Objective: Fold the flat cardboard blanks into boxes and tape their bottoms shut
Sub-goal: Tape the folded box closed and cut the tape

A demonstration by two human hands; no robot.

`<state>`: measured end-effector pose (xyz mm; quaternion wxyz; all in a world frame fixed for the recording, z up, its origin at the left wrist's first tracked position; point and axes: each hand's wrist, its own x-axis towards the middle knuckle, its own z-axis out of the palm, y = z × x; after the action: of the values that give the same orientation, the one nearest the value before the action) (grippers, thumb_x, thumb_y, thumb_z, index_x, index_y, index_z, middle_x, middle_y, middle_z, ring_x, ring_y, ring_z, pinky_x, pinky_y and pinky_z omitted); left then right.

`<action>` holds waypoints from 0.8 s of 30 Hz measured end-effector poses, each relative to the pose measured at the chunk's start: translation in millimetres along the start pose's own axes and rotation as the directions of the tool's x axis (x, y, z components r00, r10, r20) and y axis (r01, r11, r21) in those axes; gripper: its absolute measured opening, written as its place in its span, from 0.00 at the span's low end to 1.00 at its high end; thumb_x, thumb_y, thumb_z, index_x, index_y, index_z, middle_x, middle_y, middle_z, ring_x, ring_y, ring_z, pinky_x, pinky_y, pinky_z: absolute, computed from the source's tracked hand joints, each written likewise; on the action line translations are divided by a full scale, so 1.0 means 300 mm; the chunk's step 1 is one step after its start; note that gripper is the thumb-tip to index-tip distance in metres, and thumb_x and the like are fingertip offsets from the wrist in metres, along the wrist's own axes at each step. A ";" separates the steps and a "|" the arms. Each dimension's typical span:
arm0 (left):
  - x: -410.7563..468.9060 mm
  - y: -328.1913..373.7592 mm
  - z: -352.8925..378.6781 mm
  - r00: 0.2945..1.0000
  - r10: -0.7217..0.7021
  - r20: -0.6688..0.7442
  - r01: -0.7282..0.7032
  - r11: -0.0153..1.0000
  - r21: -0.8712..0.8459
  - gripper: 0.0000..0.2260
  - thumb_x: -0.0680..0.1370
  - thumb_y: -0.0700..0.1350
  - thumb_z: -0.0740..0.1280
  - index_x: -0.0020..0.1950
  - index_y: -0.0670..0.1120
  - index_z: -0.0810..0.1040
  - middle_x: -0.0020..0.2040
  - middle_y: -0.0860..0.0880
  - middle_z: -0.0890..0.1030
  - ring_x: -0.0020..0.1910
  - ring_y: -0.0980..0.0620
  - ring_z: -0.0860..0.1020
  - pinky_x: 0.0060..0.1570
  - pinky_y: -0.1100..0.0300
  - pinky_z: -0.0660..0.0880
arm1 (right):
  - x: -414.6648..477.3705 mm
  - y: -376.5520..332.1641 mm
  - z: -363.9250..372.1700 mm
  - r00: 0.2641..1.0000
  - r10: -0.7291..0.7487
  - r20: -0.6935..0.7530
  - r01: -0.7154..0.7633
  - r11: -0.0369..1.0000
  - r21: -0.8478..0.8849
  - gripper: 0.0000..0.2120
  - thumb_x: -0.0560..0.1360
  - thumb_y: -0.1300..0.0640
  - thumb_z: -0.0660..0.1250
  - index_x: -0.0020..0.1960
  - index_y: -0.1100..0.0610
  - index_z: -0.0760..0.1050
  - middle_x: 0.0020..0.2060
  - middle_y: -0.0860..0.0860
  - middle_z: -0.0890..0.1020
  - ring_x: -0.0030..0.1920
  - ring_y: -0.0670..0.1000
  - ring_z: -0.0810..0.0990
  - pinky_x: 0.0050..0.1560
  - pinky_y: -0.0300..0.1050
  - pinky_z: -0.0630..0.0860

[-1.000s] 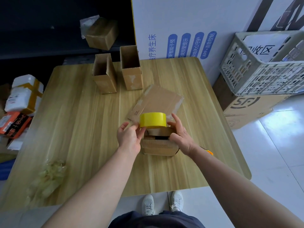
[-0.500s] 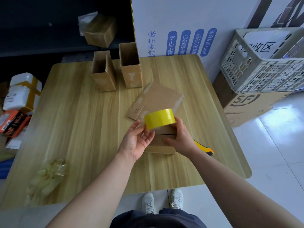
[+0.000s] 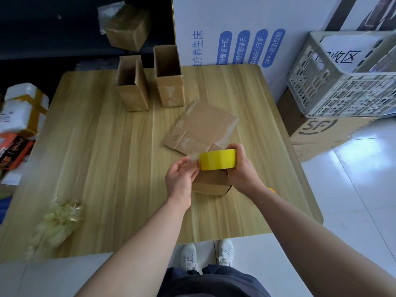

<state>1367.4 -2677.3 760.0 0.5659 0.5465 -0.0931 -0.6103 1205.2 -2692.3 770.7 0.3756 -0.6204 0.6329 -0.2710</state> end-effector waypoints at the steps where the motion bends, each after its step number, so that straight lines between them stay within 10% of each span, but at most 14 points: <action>1: -0.001 -0.006 0.004 1.000 0.008 -0.002 -0.008 1.000 0.014 0.16 0.71 0.32 0.73 0.57 0.39 0.76 0.50 0.40 0.82 0.46 0.50 0.83 0.53 0.60 0.79 | 0.006 -0.010 -0.010 1.000 0.009 0.005 -0.009 1.000 -0.021 0.17 0.74 0.65 0.59 0.59 0.51 0.63 0.41 0.54 0.76 0.39 0.55 0.75 0.37 0.49 0.71; 6: 0.010 -0.019 0.013 1.000 0.003 0.013 -0.004 0.995 0.105 0.16 0.71 0.36 0.75 0.55 0.42 0.76 0.54 0.42 0.82 0.52 0.50 0.82 0.56 0.59 0.77 | 0.006 -0.068 -0.014 0.998 0.011 -0.067 -0.019 0.993 -0.116 0.23 0.76 0.66 0.58 0.70 0.56 0.62 0.49 0.52 0.74 0.48 0.54 0.73 0.46 0.45 0.66; 12: 0.026 -0.010 0.019 0.998 -0.065 -0.025 0.067 0.993 0.093 0.15 0.74 0.31 0.69 0.60 0.36 0.74 0.47 0.43 0.81 0.45 0.52 0.81 0.58 0.57 0.76 | 0.003 -0.076 0.007 0.944 0.327 -0.037 -0.325 0.944 0.051 0.10 0.80 0.54 0.56 0.53 0.60 0.70 0.45 0.57 0.78 0.46 0.61 0.77 0.43 0.49 0.71; 24: 0.021 0.010 0.025 0.992 -0.018 -0.126 0.028 0.997 0.076 0.14 0.71 0.32 0.72 0.54 0.43 0.78 0.48 0.41 0.83 0.47 0.48 0.82 0.51 0.56 0.80 | -0.035 -0.062 0.016 0.963 0.270 -0.019 -0.270 0.962 -0.039 0.10 0.79 0.62 0.58 0.60 0.56 0.65 0.44 0.53 0.76 0.40 0.53 0.73 0.30 0.40 0.65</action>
<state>1364.7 -2687.0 761.5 0.5419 0.6061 -0.0747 -0.5774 1219.2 -2683.0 784.5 0.3916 -0.5342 0.7196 -0.2083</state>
